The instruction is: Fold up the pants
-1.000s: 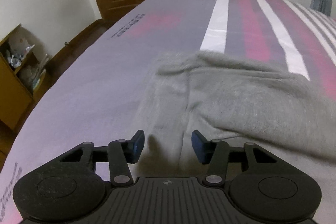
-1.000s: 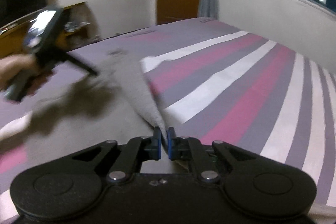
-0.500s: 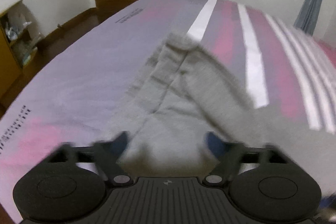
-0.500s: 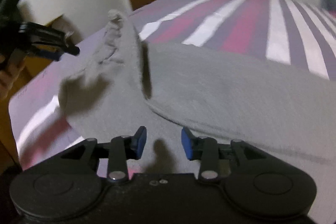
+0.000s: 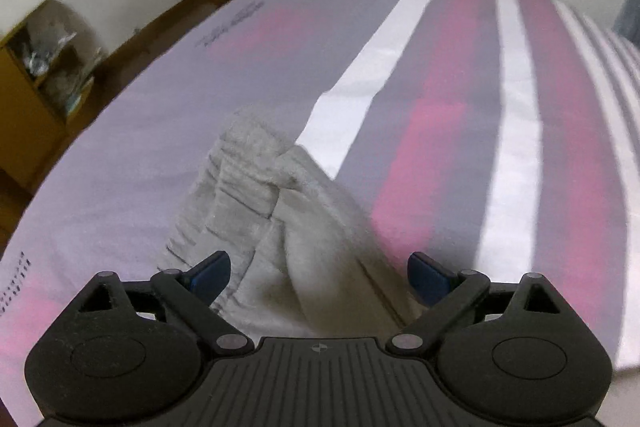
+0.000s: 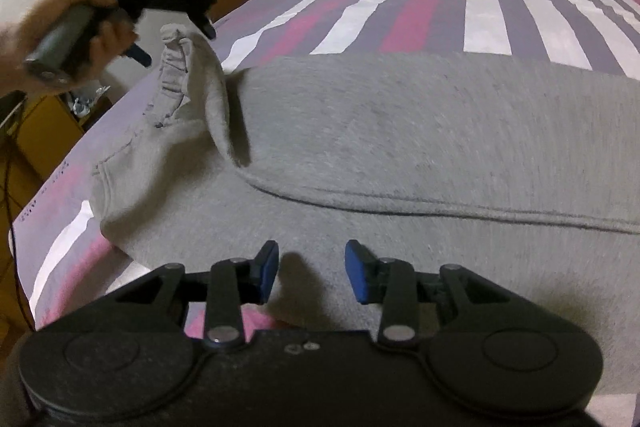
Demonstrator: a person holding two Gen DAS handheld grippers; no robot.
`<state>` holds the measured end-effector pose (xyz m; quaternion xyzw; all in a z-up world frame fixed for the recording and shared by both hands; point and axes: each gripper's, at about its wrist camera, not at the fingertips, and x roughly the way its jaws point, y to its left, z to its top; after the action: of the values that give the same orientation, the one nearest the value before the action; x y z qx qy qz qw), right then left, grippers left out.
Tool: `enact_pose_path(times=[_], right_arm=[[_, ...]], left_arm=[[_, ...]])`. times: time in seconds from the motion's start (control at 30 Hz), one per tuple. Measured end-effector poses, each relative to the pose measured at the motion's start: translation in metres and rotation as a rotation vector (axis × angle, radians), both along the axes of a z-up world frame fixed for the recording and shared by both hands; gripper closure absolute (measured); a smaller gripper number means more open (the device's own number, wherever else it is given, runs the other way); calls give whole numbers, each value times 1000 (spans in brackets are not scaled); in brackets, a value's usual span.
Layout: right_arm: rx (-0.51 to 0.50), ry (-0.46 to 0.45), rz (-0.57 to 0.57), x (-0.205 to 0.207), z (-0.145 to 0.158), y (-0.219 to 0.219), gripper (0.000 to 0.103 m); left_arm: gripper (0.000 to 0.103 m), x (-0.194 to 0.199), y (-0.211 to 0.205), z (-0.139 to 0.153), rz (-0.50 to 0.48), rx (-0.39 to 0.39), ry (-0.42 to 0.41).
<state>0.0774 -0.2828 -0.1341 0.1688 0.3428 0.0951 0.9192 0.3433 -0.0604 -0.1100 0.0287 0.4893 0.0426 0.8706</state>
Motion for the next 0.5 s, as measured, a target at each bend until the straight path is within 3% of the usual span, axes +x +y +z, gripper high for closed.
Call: enact_pose_path(times=[0.03,0.07,0.17,0.23,0.33,0.5], right_arm=[[9,2,-3,-1,0,-2,66],[17,4,-6,1,1,-1,66],[38,10,-13,2,2,-2,63],[67,16,-24,2,3,-6,57],[144,31,-69,3,4,-16,57],[399,60,-203,16,-12,-47,63]], left_arm=[[27,1,7,-4,25,-23,-3],[52,-1,16,-6,52,-66,-13],[91,-19,45,-13,76,-210,-14],[92,-39,62,-13,62,-234,-45],[94,-71,91,-11,62,-299,-91],[94,-95,124,-28,68,-358,-85]])
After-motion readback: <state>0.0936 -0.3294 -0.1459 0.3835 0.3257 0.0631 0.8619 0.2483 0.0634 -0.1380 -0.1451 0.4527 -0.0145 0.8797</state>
